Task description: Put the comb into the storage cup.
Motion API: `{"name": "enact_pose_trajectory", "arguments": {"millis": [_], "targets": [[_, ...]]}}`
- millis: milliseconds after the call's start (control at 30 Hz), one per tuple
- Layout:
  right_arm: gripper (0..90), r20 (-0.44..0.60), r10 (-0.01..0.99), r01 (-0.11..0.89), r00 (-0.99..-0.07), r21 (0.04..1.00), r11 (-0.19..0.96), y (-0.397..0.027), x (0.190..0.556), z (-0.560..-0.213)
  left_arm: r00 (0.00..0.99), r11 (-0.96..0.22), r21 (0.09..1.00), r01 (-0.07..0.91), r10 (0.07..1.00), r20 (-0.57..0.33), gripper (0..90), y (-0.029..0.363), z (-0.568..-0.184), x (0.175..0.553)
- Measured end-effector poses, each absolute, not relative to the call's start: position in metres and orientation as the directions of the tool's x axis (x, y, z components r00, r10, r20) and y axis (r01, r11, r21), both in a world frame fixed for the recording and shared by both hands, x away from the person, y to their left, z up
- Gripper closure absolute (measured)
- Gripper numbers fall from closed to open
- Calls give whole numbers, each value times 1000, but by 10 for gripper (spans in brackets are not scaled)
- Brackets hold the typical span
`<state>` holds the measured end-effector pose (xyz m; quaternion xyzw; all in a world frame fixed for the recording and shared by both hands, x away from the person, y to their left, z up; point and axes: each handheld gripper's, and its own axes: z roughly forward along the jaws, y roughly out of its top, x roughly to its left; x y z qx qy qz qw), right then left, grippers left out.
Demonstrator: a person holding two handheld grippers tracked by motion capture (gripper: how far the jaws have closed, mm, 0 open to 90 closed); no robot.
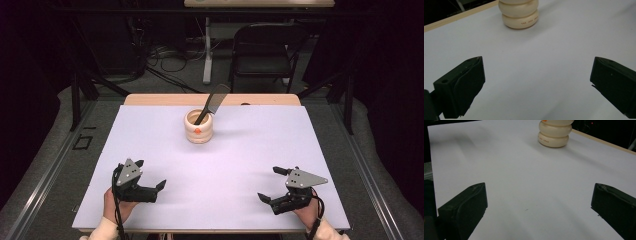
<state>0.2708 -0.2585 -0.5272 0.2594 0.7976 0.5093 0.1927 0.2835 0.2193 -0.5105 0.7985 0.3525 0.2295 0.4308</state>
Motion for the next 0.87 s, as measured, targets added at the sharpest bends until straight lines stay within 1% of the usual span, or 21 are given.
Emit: {"name": "enact_pose_trajectory", "arguments": {"millis": [533, 867], "targets": [[0, -42, 610, 220, -791, 911, 348, -258, 271, -527, 643, -378, 857, 350, 763, 73, 0, 223, -514, 270], [0, -43, 612, 220, -789, 911, 348, -258, 271, -528, 649, -387, 853, 350, 757, 77, 0, 222, -515, 270]]}}
